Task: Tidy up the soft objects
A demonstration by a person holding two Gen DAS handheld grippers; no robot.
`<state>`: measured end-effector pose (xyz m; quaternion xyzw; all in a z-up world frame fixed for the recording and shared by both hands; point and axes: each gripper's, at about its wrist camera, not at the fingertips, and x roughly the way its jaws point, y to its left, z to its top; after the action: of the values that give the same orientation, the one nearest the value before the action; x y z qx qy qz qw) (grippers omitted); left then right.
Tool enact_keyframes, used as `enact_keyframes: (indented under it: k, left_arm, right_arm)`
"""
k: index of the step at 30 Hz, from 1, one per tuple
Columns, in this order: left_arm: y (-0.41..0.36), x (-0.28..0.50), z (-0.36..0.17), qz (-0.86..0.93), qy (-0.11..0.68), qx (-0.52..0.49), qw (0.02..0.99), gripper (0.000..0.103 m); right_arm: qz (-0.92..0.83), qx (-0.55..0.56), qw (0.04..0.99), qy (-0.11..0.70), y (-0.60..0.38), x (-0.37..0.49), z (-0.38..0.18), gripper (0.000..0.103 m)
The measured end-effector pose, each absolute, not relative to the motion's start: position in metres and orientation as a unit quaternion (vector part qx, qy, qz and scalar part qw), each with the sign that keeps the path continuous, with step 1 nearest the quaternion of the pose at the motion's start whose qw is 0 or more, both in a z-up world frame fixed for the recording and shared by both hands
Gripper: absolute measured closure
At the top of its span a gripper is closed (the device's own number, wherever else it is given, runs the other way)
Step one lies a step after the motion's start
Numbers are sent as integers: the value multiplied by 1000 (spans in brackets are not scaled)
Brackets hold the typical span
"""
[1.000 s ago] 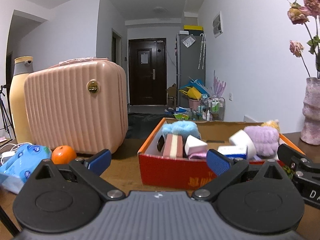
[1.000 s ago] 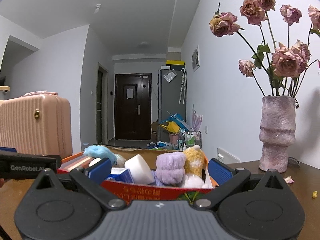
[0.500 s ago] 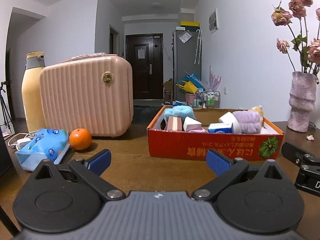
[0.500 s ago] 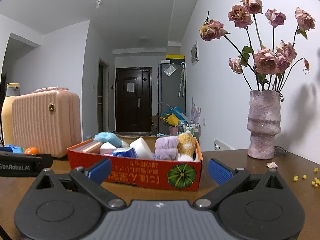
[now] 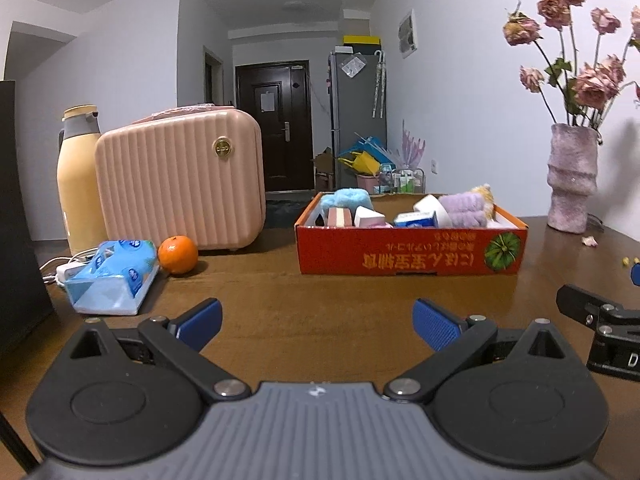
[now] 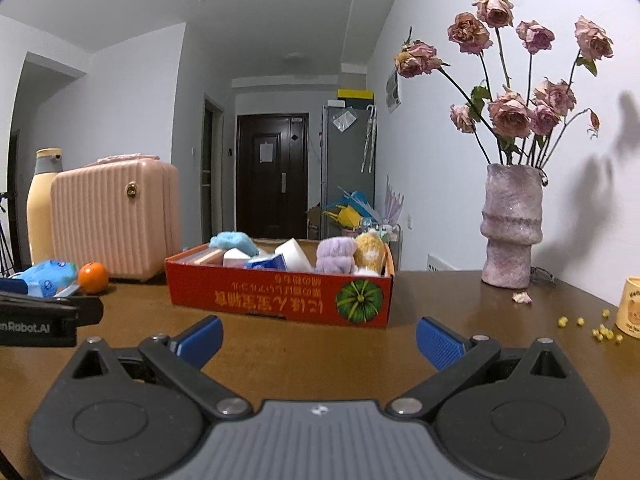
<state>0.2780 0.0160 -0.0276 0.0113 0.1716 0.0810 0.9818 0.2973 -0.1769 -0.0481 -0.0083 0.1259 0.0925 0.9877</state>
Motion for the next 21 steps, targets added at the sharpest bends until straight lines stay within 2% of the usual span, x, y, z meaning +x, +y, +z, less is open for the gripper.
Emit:
enact_keyframes:
  k: [11,21]
  left_arm:
    - [9,221,-23,55,177,22,982,0]
    - [1,178,-13,53,140,29,988,0]
  right_arm:
    - [96,31,982,160,-198,249,-44,0]
    - [109,23,985,129,-202,213,-36,0]
